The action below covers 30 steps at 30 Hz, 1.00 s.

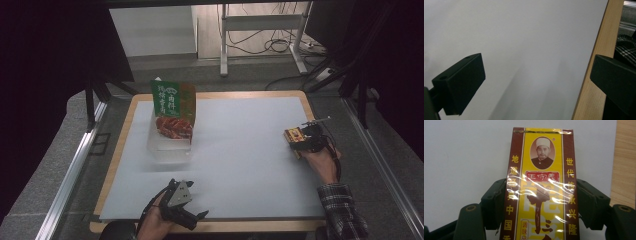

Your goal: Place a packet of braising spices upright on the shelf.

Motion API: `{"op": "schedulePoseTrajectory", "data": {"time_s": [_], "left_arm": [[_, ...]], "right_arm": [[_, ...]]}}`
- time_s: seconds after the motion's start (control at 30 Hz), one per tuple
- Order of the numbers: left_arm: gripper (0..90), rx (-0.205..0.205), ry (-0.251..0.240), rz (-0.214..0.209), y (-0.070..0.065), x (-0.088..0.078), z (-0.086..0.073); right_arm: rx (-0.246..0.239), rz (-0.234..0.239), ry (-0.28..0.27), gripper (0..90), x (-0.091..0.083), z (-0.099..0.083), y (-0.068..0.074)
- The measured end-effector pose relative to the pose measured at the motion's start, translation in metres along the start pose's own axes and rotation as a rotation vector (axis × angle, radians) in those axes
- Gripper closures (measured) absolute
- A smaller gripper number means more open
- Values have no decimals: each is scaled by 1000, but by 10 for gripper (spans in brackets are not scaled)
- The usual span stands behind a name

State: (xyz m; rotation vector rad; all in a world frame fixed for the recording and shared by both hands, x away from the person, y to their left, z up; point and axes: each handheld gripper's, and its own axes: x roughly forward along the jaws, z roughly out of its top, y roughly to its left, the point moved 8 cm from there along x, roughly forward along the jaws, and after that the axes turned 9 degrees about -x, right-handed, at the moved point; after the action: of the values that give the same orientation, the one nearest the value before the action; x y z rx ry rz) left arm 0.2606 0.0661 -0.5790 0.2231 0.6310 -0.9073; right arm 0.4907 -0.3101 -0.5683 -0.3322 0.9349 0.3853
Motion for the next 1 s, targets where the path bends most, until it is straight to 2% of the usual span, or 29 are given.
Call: {"op": "schedulePoseTrajectory", "data": {"time_s": [0.2, 0.37, 0.57, 0.6, 0.63, 0.7, 1.0], "left_arm": [[0, -1, -1, 0, 0, 0, 0], [0, -3, -4, 0, 1, -1, 0], [0, -7, -8, 0, 1, -1, 1], [0, -7, -8, 0, 1, -1, 1], [0, -7, -9, -1, 1, -1, 1], [0, -7, -9, 0, 1, -1, 1], [0, -8, -12, 0, 1, -2, 1]], "right_arm": [[-10, 15, -6, 319, -3, 2, 1], [-47, 30, -26, 319, -10, 6, 5], [-121, 74, -66, 319, -23, 12, 20], [-145, 100, -72, 319, -26, 13, 27], [-145, 100, -72, 319, -26, 13, 27], [-181, 133, -78, 319, -30, 14, 37], [-265, 177, -96, 318, -38, 15, 60]]}}
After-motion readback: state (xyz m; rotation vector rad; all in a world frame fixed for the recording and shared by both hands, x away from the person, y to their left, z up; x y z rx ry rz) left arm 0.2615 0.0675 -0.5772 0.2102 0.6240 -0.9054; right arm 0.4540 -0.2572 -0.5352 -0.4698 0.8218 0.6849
